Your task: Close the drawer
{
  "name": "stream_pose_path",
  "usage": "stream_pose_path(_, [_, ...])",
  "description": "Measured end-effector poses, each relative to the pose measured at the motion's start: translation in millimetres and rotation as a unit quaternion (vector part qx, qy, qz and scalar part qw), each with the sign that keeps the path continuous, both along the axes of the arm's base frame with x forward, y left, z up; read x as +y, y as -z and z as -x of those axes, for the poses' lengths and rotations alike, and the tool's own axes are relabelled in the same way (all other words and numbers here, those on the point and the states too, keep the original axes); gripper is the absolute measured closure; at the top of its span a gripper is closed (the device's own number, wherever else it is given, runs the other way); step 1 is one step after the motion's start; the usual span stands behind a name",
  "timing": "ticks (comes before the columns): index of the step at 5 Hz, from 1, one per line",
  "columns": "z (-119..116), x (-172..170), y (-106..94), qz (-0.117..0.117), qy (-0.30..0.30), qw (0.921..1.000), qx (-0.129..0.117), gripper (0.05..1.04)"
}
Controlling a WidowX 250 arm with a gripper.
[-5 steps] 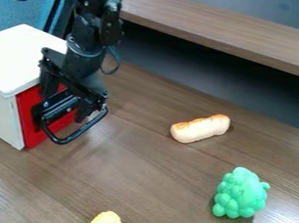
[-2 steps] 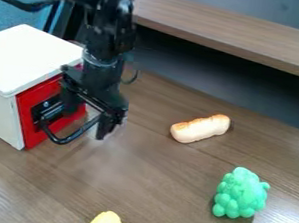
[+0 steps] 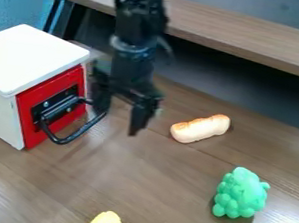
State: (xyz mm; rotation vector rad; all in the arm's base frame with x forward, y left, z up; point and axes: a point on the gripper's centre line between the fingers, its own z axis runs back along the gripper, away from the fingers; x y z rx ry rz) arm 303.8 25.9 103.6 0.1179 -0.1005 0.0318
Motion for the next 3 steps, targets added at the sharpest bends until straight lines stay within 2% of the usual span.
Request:
stream_pose_path(1, [2.1, -17.4, -28.7, 0.013, 0.017, 0.9996, -0.02, 0.084])
stream_pose_path(2, [10.4, -22.9, -60.3, 0.018, 0.02, 0.9977, -0.062, 0.084])
stream_pose_path(3, [24.8, -27.2, -84.9, 0.034, 0.022, 0.9946, -0.095, 0.084])
